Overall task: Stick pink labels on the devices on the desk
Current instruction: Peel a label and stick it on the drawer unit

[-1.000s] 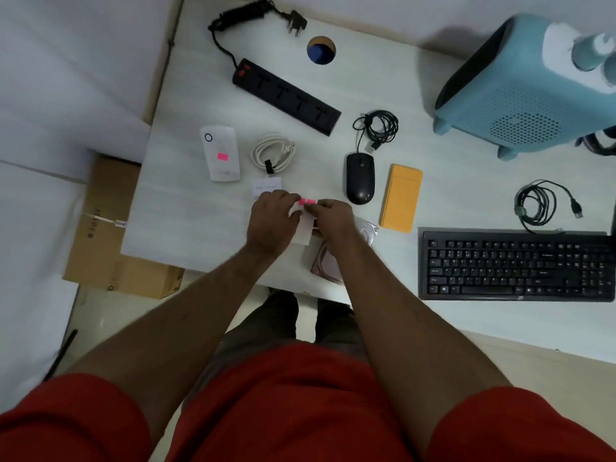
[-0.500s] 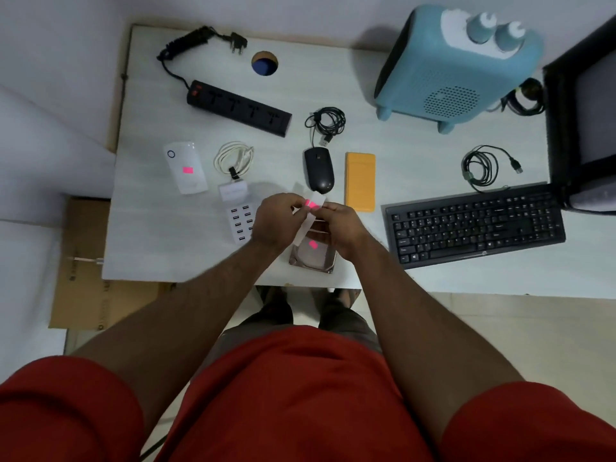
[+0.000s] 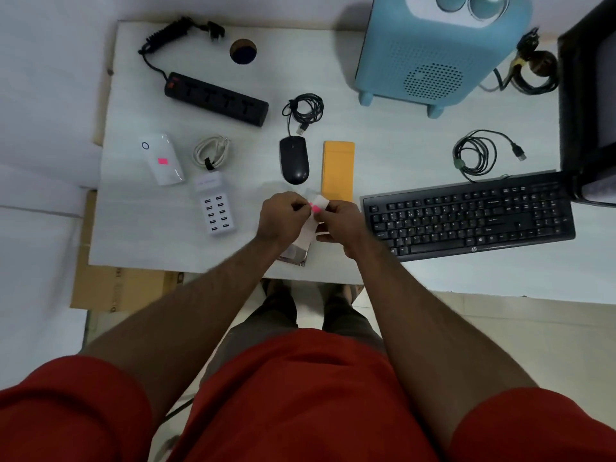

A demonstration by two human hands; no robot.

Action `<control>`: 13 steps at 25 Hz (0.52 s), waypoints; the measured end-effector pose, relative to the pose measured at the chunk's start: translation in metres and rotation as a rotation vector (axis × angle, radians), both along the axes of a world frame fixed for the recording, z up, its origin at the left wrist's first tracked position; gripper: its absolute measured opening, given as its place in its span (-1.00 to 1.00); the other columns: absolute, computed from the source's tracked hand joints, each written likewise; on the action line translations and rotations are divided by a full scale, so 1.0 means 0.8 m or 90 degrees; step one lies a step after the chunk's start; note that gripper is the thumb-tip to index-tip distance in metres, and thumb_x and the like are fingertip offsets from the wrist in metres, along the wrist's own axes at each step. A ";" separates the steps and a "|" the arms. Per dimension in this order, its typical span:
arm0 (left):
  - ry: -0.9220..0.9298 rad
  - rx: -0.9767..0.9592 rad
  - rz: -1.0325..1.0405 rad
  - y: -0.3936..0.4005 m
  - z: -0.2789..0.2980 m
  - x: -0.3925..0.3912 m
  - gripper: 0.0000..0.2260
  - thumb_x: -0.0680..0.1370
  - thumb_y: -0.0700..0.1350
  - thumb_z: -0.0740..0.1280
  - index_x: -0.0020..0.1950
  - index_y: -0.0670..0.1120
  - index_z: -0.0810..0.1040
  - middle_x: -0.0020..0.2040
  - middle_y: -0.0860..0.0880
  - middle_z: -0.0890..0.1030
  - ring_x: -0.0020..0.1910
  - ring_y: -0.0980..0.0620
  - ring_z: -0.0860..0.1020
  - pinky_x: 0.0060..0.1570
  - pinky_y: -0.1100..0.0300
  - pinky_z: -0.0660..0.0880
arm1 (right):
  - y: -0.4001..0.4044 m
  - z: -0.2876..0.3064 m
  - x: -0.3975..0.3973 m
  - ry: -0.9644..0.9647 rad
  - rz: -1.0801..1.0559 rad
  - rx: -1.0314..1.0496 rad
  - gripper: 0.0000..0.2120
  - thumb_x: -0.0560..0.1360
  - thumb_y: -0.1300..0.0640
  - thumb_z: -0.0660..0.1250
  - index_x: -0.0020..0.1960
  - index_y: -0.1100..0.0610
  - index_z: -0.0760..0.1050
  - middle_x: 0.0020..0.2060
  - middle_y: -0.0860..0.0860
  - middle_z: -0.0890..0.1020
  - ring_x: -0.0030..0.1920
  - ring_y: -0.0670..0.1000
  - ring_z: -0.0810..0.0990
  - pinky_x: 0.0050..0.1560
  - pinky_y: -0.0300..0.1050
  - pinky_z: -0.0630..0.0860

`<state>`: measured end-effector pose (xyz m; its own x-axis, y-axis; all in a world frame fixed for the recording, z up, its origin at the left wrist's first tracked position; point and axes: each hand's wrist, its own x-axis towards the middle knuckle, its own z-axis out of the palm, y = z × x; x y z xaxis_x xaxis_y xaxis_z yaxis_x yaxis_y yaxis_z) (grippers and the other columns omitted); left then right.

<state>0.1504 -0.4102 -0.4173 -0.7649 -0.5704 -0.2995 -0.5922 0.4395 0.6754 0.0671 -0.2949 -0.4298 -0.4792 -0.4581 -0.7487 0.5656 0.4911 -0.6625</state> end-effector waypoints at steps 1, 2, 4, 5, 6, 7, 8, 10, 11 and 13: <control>-0.016 0.010 0.024 0.004 -0.001 -0.004 -0.83 0.54 -0.12 0.36 -0.03 -0.19 0.69 -0.08 -0.13 0.69 -0.12 -0.06 0.61 -0.03 0.07 0.56 | 0.003 -0.004 -0.003 -0.001 -0.002 0.011 -0.89 0.58 0.24 0.34 0.03 0.26 0.61 -0.14 0.14 0.68 -0.24 0.04 0.66 -0.23 -0.07 0.65; -0.032 0.020 0.057 0.007 -0.004 -0.007 -0.83 0.54 -0.12 0.36 -0.03 -0.19 0.68 -0.07 -0.13 0.69 -0.10 -0.07 0.61 -0.02 0.07 0.55 | 0.006 -0.009 -0.005 0.000 -0.003 0.027 -0.91 0.57 0.25 0.34 0.01 0.25 0.60 -0.11 0.18 0.67 -0.22 0.06 0.66 -0.24 -0.07 0.65; -0.053 0.030 0.134 0.009 -0.008 -0.012 -0.83 0.53 -0.11 0.36 -0.04 -0.18 0.68 -0.08 -0.11 0.69 -0.09 -0.07 0.62 -0.04 0.07 0.56 | 0.009 -0.020 -0.009 0.001 -0.011 0.059 -0.92 0.57 0.26 0.33 0.01 0.28 0.57 -0.04 0.24 0.66 -0.16 0.11 0.66 -0.25 -0.07 0.65; -0.057 0.032 0.173 0.010 -0.010 -0.013 -0.84 0.52 -0.11 0.35 -0.05 -0.17 0.68 -0.09 -0.10 0.69 -0.10 -0.06 0.62 -0.06 0.06 0.57 | 0.010 -0.026 -0.011 -0.001 -0.017 0.069 -0.93 0.58 0.27 0.32 0.01 0.26 0.56 -0.03 0.23 0.65 -0.14 0.12 0.65 -0.25 -0.06 0.64; -0.059 0.039 0.208 0.010 -0.011 -0.015 -0.84 0.51 -0.11 0.35 -0.05 -0.17 0.67 -0.10 -0.10 0.69 -0.11 -0.06 0.63 -0.07 0.06 0.59 | 0.010 -0.029 -0.013 -0.003 -0.028 0.074 -0.95 0.59 0.26 0.32 -0.02 0.23 0.55 -0.03 0.21 0.65 -0.14 0.12 0.66 -0.25 -0.06 0.64; -0.059 0.048 0.232 0.011 -0.011 -0.017 -0.83 0.51 -0.11 0.35 -0.04 -0.17 0.67 -0.09 -0.10 0.69 -0.10 -0.06 0.62 -0.08 0.07 0.59 | 0.009 -0.033 -0.015 -0.011 -0.038 0.078 -0.95 0.58 0.26 0.33 -0.06 0.20 0.54 -0.04 0.19 0.65 -0.16 0.11 0.66 -0.26 -0.06 0.63; -0.060 0.056 0.243 0.012 -0.010 -0.018 -0.83 0.51 -0.12 0.34 -0.03 -0.18 0.66 -0.08 -0.10 0.68 -0.09 -0.05 0.62 -0.08 0.08 0.58 | 0.008 -0.037 -0.016 -0.008 -0.040 0.090 -0.92 0.57 0.25 0.36 -0.10 0.16 0.53 -0.04 0.19 0.67 -0.18 0.11 0.68 -0.26 -0.03 0.64; -0.062 0.058 0.241 0.016 -0.010 -0.021 -0.83 0.52 -0.13 0.34 -0.01 -0.19 0.66 -0.07 -0.11 0.68 -0.07 -0.04 0.61 -0.06 0.10 0.56 | 0.006 -0.043 -0.014 0.051 -0.025 0.139 -0.88 0.52 0.20 0.42 -0.17 0.08 0.53 -0.09 0.18 0.70 -0.19 0.13 0.71 -0.20 0.06 0.69; -0.063 0.054 0.236 0.019 -0.010 -0.023 -0.83 0.52 -0.13 0.34 -0.02 -0.19 0.66 -0.07 -0.11 0.68 -0.08 -0.04 0.61 -0.06 0.12 0.55 | 0.006 -0.046 -0.012 0.094 -0.015 0.163 -0.89 0.48 0.15 0.44 -0.19 0.05 0.54 -0.14 0.16 0.71 -0.20 0.14 0.72 -0.17 0.12 0.69; -0.064 0.050 0.222 0.024 -0.011 -0.023 -0.83 0.53 -0.12 0.34 -0.02 -0.19 0.66 -0.07 -0.10 0.68 -0.07 -0.03 0.61 -0.07 0.17 0.51 | 0.012 -0.046 -0.007 0.176 0.007 0.209 -0.92 0.40 0.05 0.45 -0.15 0.00 0.57 -0.15 0.10 0.72 -0.17 0.12 0.72 -0.10 0.12 0.68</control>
